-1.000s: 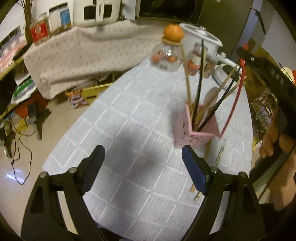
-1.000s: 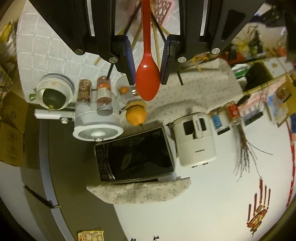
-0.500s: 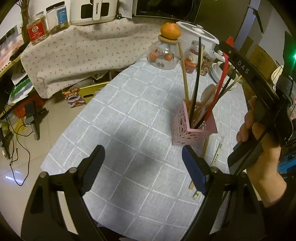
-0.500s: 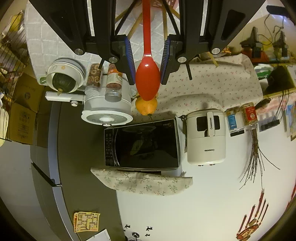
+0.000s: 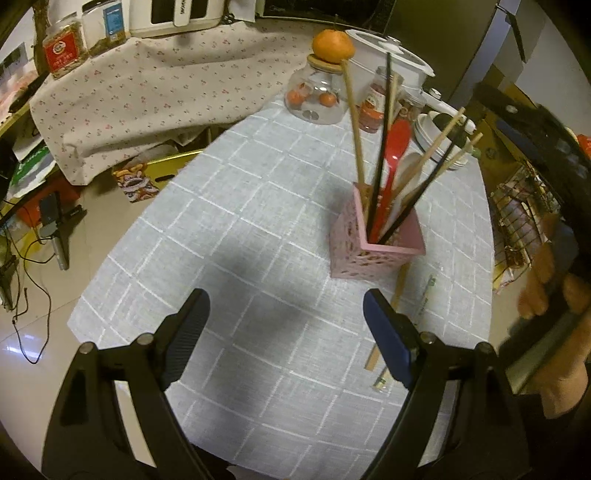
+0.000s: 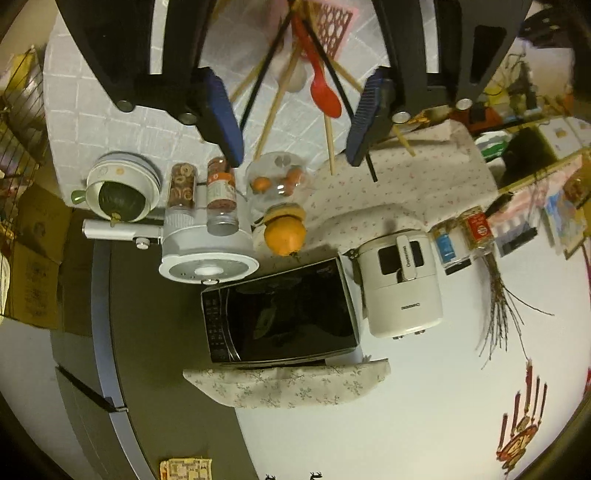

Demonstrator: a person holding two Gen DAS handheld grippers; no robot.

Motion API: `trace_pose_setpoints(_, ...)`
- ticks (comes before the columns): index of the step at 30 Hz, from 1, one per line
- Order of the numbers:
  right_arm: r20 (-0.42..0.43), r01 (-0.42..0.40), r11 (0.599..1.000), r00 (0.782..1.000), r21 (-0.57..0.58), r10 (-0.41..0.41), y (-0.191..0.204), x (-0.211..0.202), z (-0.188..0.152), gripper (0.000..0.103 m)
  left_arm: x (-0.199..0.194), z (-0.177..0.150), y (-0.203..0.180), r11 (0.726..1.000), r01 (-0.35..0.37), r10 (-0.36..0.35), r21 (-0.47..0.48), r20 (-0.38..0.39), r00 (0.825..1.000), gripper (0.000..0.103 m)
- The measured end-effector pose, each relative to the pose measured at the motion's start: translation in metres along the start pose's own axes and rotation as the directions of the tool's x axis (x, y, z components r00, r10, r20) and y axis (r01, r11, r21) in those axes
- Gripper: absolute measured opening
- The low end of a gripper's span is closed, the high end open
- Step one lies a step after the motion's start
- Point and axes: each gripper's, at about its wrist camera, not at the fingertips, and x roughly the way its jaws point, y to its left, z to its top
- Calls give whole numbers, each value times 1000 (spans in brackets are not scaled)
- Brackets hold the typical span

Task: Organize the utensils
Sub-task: 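Lower the red spoon into the pink holder and open the right gripper, then move the right gripper to the wrapped chopsticks and close on them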

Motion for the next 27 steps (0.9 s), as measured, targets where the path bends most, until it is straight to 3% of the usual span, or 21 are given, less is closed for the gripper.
trace_pose_setpoints(8, -142, 40, 998, 989, 51, -32, -49, -24, -7, 80, 13, -9, -14, 1000, 27, -26, 6, -60, 998, 85)
trace_pose_setpoints(14, -315, 102, 992, 946, 75, -74, -87, -11, -31, 81, 25, -13, -24, 996, 85, -89, -37, -105, 991, 85)
trace_pose_setpoints(16, -394, 135, 988, 914, 76, -95, -96, -3, -42, 81, 30, -14, -29, 997, 78, -80, -27, -119, 990, 85)
trace_pose_setpoints(20, -583, 198, 980, 797, 6, -157, -108, 24, -75, 81, 41, -20, -40, 998, 60, -56, 19, -151, 987, 85)
trace_pose_setpoints(23, -659, 197, 980, 738, 7, -144, -113, 37, -95, 81, 49, -24, -46, 998, 44, -36, 43, -174, 984, 85)
trace_pose_setpoints(27, -723, 189, 982, 678, -6, -134, -111, 51, -114, 81, 55, -27, -48, 998, 33, -22, 55, -201, 979, 85)
